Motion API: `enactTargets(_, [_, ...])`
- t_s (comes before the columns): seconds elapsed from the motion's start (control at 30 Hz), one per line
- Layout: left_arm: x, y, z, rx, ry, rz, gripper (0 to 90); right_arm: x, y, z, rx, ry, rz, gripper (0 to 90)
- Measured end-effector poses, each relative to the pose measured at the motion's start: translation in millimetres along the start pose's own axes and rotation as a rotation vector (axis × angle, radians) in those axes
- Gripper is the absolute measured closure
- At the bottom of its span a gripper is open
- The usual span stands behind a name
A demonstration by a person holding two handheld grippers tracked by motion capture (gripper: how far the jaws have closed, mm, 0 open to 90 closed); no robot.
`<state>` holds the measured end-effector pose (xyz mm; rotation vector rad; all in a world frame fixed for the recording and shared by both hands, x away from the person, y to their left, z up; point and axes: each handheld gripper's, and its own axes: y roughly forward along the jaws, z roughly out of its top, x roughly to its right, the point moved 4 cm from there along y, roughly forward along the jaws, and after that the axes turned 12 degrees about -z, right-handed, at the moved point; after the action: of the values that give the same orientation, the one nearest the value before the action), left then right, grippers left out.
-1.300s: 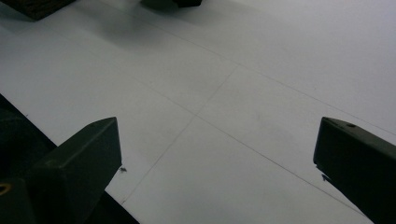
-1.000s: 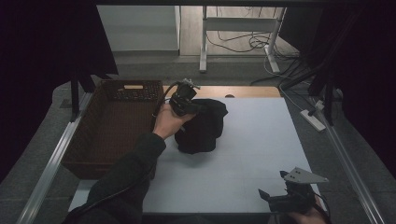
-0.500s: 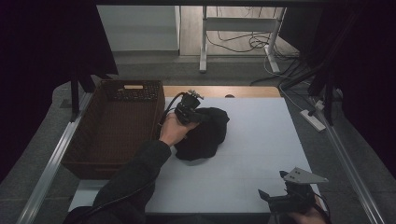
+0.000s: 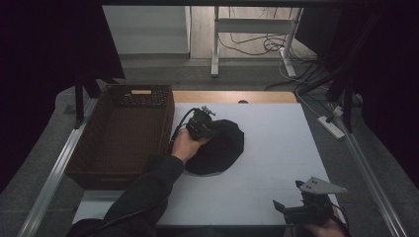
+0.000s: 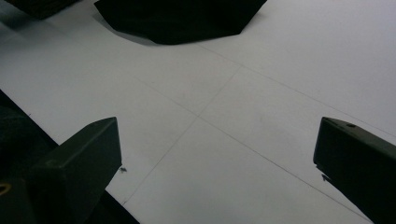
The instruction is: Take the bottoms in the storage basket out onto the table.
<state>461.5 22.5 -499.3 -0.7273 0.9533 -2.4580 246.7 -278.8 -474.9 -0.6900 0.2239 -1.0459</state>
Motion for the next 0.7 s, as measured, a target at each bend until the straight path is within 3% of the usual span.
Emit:
enactTargets(0.33, [-6.7, 13.3, -12.1, -0.019, -0.027, 0.052, 73.0, -0.3, 0.3, 0.1, -0.003, -0.004, 0.004, 1.4])
enactTargets(0.7, [-10.3, 29.0, -24.9, -0.039, -0.062, 0.062, 66.6, -0.3, 0.3, 0.0, -0.002, -0.003, 0.007, 1.5])
